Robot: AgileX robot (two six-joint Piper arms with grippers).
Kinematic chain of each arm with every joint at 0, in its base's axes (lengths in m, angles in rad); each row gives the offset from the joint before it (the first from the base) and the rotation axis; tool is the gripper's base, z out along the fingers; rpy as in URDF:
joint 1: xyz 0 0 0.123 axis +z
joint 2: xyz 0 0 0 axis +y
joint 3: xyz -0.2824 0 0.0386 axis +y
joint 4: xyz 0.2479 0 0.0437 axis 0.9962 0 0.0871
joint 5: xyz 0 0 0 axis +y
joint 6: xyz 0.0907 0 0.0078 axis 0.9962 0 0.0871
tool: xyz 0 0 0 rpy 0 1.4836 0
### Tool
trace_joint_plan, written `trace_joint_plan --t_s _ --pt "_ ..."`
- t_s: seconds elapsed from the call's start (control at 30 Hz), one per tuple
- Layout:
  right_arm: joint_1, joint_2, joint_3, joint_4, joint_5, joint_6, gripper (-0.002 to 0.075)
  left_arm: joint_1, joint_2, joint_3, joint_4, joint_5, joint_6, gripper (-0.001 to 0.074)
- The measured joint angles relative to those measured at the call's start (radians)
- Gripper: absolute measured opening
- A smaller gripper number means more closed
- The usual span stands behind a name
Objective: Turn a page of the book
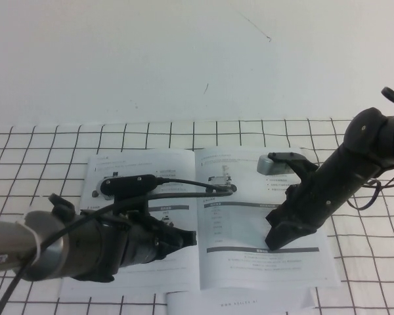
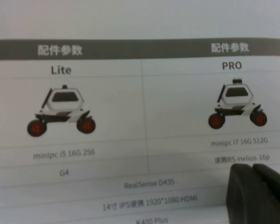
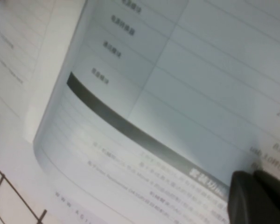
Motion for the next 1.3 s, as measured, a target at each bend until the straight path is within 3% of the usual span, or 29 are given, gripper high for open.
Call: trace_joint_plan --t_s 0.27,0.43,0.93,1.1,1.3 --pt "0.011 -0.041 0.016 0.013 -0.018 -0.006 0.0001 0.000 0.034 -0.011 0.008 -0.004 0.057 -0.0003" --pt "0.017 -0.185 0.018 -0.014 -0.034 -0.006 0.0001 0.000 -0.022 -0.008 0.010 -0.002 0.112 -0.0003" --pt "0.017 -0.721 0.012 -0.466 0.058 0.124 0.0000 0.000 -0.688 0.007 0.015 0.210 0.196 -0.0003" --pt "0.017 -0.878 0.012 -0.569 0.096 0.175 0.0000 0.002 -0.817 0.007 0.139 0.382 0.049 -0.0003" --pt "0.017 -1.025 0.033 -0.597 0.209 0.211 0.0000 0.002 -0.818 0.009 0.565 0.634 -0.295 -0.0003"
